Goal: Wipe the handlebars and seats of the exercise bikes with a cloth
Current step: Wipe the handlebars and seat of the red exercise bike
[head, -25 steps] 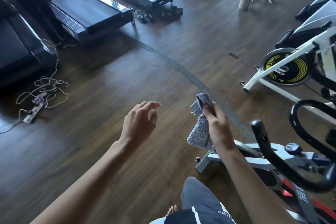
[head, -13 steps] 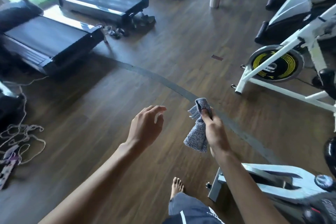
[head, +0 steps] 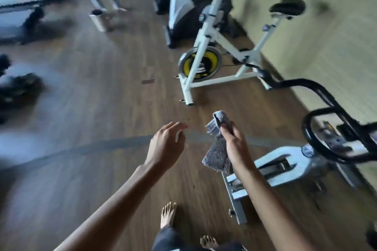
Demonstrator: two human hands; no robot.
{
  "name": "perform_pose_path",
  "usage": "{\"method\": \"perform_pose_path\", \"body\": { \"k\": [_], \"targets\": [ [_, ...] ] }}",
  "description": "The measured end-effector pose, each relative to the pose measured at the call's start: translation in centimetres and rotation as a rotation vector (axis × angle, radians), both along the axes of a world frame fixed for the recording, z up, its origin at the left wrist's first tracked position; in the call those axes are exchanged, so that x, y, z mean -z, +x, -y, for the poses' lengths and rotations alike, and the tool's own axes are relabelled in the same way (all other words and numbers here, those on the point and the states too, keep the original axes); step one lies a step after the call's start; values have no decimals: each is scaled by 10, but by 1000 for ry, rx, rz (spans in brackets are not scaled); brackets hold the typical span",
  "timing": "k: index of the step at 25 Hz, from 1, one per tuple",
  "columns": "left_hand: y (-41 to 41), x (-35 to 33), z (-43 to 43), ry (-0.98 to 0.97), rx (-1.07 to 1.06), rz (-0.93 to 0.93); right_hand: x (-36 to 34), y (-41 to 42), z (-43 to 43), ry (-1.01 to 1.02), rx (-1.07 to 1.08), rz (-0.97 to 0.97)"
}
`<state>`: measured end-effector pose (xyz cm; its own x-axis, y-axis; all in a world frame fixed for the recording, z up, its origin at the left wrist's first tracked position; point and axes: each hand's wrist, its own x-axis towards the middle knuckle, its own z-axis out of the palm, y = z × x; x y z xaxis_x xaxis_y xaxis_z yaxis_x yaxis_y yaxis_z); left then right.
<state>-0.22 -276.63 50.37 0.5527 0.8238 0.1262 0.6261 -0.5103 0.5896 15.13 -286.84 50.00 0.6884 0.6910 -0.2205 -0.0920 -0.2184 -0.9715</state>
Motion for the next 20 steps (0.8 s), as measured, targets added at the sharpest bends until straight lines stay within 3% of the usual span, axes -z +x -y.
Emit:
{"method": "perform_pose_path", "body": {
  "k": [6,11,16,20],
  "targets": [
    [100,-15,-31,-30,580,62,-18,19,32,-24,532,20],
    [179,-16,16,-71,985,119,-26,18,79,111,925,-24],
    [234,-6,88,-139,1317,209,-35,31,127,227,1163,-13],
    [251,-4,138,-166,1462,313,-41,36,153,228,1293,18]
  ]
}}
